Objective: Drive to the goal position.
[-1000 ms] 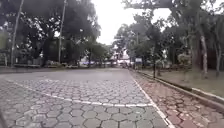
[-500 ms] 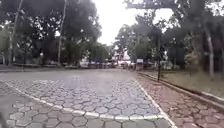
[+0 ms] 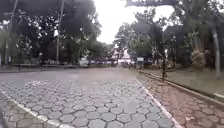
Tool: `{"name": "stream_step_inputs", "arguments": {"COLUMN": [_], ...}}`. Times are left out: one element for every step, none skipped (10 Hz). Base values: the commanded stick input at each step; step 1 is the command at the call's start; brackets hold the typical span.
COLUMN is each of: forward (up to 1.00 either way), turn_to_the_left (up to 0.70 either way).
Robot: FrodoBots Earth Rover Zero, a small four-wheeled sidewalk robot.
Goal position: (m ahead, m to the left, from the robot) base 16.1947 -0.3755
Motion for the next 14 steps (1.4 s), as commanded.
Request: {"name": "stream_step_inputs", "arguments": {"forward": [0.70, 0.70, 0.70, 0.70, 0.70, 0.70, 0.70, 0.70, 0.70, 0.70, 0.70, 0.70, 0.70, 0.70], "turn_to_the_left": [0.00, 0.00, 0.00, 0.00, 0.00, 0.00, 0.00, 0.00, 0.00, 0.00, 0.00, 0.00, 0.00, 0.00]}}
